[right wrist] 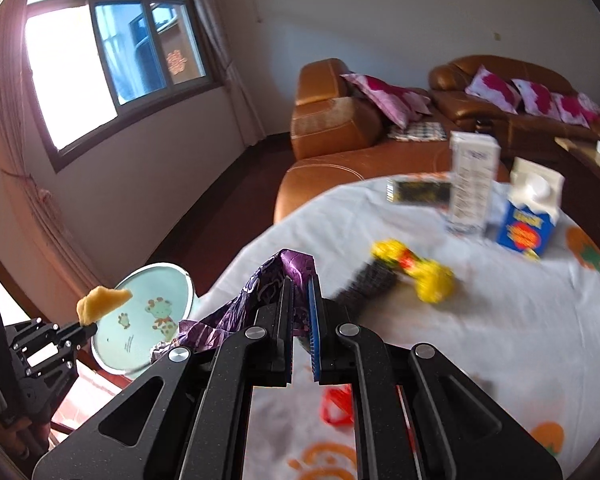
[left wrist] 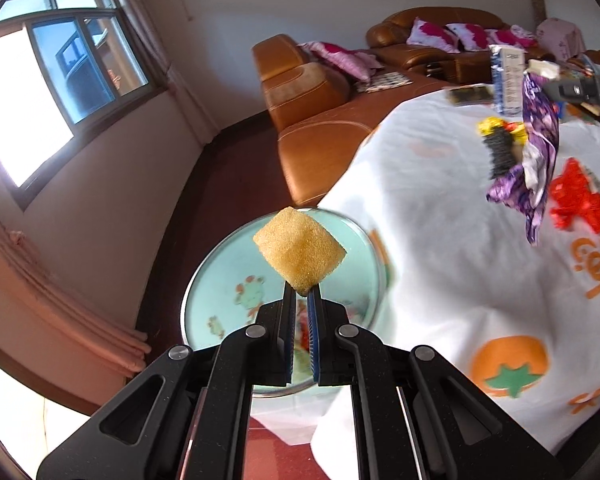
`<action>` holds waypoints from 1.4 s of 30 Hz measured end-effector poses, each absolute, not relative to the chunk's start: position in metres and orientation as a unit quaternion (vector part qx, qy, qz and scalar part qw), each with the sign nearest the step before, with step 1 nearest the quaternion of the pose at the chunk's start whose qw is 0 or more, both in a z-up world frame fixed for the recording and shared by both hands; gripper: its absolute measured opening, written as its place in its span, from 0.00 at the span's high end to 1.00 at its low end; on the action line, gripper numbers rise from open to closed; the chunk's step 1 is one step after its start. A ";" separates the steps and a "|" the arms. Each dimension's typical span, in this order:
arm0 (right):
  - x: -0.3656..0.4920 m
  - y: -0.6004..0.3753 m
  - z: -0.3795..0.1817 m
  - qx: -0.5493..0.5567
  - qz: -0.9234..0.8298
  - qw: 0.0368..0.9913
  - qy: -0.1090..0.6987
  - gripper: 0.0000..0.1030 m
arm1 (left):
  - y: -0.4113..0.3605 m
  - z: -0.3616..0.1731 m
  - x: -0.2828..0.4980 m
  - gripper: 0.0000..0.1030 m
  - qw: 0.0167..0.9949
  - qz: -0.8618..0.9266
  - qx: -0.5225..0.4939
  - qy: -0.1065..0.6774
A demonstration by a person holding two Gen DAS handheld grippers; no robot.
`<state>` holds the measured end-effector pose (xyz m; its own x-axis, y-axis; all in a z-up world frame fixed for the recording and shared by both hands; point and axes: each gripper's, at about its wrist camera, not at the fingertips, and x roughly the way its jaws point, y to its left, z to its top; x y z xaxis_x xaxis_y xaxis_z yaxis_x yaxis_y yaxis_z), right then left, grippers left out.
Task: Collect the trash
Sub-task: 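Carry both items over the teal basin and open the right gripper to drop the purple wrapper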
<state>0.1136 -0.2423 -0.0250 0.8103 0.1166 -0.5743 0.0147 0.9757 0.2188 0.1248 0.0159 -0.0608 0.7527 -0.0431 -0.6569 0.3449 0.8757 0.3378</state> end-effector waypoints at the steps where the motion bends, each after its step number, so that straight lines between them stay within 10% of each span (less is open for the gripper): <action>1: 0.119 -0.237 -0.025 0.102 0.028 0.946 0.306 0.93 | 0.019 -0.063 0.128 0.95 0.909 -0.099 0.230 0.335; 42: 0.204 -0.102 -0.058 -0.021 0.082 0.949 0.304 0.93 | 0.065 -0.075 0.168 0.95 0.907 -0.033 0.226 0.354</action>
